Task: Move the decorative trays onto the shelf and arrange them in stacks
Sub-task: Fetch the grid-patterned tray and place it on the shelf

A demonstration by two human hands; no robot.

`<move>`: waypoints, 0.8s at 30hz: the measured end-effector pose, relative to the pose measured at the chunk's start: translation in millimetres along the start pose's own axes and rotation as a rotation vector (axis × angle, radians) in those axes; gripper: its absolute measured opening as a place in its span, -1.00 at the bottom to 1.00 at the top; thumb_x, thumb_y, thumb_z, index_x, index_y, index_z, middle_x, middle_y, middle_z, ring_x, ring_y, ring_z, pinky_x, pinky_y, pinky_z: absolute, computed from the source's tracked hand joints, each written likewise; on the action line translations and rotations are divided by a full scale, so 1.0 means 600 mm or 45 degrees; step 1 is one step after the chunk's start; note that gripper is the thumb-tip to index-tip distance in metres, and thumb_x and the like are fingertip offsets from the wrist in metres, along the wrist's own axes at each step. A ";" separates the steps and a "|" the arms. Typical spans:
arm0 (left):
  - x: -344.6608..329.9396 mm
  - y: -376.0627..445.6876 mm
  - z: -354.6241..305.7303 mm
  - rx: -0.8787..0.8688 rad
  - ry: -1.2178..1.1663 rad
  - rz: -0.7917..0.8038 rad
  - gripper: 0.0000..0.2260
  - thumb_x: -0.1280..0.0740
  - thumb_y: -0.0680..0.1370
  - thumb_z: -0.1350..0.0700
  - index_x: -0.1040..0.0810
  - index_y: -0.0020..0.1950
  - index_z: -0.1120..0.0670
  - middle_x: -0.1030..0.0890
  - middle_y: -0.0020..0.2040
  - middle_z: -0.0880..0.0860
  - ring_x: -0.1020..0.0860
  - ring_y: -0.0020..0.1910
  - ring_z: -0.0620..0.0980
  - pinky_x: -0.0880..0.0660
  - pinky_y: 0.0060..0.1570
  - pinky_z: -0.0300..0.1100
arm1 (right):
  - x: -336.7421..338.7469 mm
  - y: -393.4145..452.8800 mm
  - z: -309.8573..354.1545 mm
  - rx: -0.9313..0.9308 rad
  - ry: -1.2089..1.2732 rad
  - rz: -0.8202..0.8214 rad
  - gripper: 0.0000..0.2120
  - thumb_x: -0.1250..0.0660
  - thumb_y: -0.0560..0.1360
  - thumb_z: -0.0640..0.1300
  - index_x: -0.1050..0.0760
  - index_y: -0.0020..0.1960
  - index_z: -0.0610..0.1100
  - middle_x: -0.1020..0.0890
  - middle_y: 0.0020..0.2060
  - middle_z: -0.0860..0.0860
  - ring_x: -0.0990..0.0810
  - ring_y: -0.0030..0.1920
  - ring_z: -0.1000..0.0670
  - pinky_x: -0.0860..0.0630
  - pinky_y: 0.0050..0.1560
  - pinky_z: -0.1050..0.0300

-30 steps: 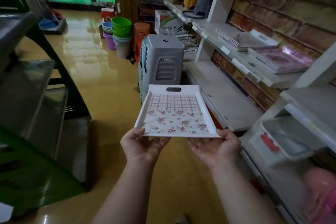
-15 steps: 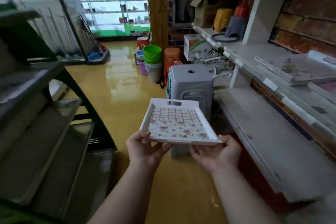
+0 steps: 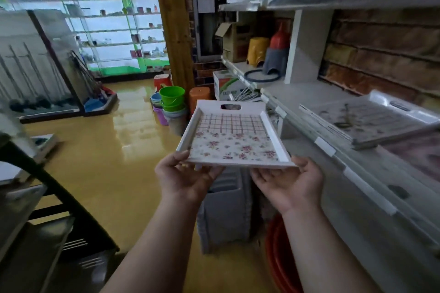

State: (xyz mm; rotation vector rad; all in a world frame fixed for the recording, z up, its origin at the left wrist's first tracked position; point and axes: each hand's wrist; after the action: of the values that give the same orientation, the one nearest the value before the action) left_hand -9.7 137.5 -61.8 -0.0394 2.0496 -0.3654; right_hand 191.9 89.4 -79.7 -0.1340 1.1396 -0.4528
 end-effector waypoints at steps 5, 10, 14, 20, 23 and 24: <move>-0.066 0.083 0.096 0.197 0.066 0.182 -0.30 -0.31 0.30 0.19 -0.55 0.48 0.24 -0.63 0.39 0.31 -0.58 0.37 0.46 -0.37 0.36 0.57 | 0.039 0.023 0.097 0.198 0.117 -0.043 -0.35 -0.30 0.33 -0.14 -0.57 0.41 -0.25 -0.68 0.26 -0.32 -0.69 0.23 -0.40 -0.51 0.35 -0.41; -0.144 0.178 0.228 0.462 0.161 0.313 -0.45 -0.27 0.46 0.16 -0.57 0.47 0.19 -0.66 0.34 0.30 -0.64 0.28 0.47 -0.41 0.35 0.55 | 0.077 0.053 0.193 0.503 0.200 -0.213 -0.40 -0.30 0.39 -0.14 -0.55 0.41 -0.29 -0.69 0.26 -0.29 -0.70 0.22 -0.37 -0.53 0.34 -0.37; -0.202 0.273 0.300 0.649 0.249 0.413 -0.47 -0.34 0.53 0.09 -0.54 0.51 0.17 -0.65 0.37 0.28 -0.64 0.28 0.45 -0.47 0.29 0.54 | 0.086 0.104 0.231 0.747 0.303 -0.265 -0.70 -0.24 0.54 -0.15 -0.61 0.14 -0.28 -0.74 -0.19 -0.17 -0.77 -0.07 -0.24 -0.51 0.38 -0.36; -0.275 0.406 0.356 0.708 0.506 0.433 -0.53 -0.42 0.60 -0.17 -0.64 0.38 0.10 -0.70 0.30 0.21 -0.68 0.26 0.32 -0.57 0.29 0.38 | 0.047 0.210 0.226 1.012 0.301 -0.506 -0.62 -0.35 0.60 -0.05 -0.64 0.33 -0.23 -0.73 0.20 -0.23 -0.72 0.22 -0.27 -0.58 0.34 -0.30; -0.286 0.487 0.385 0.582 0.637 0.394 -0.51 -0.39 0.57 -0.32 -0.62 0.38 -0.05 -0.71 0.27 0.08 -0.69 0.20 0.09 -0.60 0.23 0.09 | 0.042 0.283 0.210 1.153 0.033 -0.777 -0.55 -0.26 0.66 0.17 -0.63 0.37 -0.09 -0.74 0.20 -0.16 -0.75 0.15 -0.21 -0.66 0.12 -0.13; -0.285 0.513 0.395 0.525 0.702 0.383 -0.47 -0.40 0.53 -0.35 -0.60 0.38 -0.07 -0.69 0.25 0.04 -0.67 0.13 0.03 -0.58 0.15 0.02 | 0.046 0.307 0.205 1.198 -0.082 -0.902 -0.49 -0.25 0.62 0.28 -0.63 0.36 -0.05 -0.74 0.18 -0.17 -0.75 0.10 -0.20 -0.66 0.01 -0.09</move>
State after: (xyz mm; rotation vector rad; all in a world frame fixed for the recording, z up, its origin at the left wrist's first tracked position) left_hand 316.8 404.9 -105.3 0.6800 2.4244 -0.6535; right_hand 363.2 228.8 -111.6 0.2831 0.6909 -1.5537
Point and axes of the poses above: each hand's wrist, its own y-axis towards the middle knuckle, its own x-axis out of the back of the hand, z = x × y
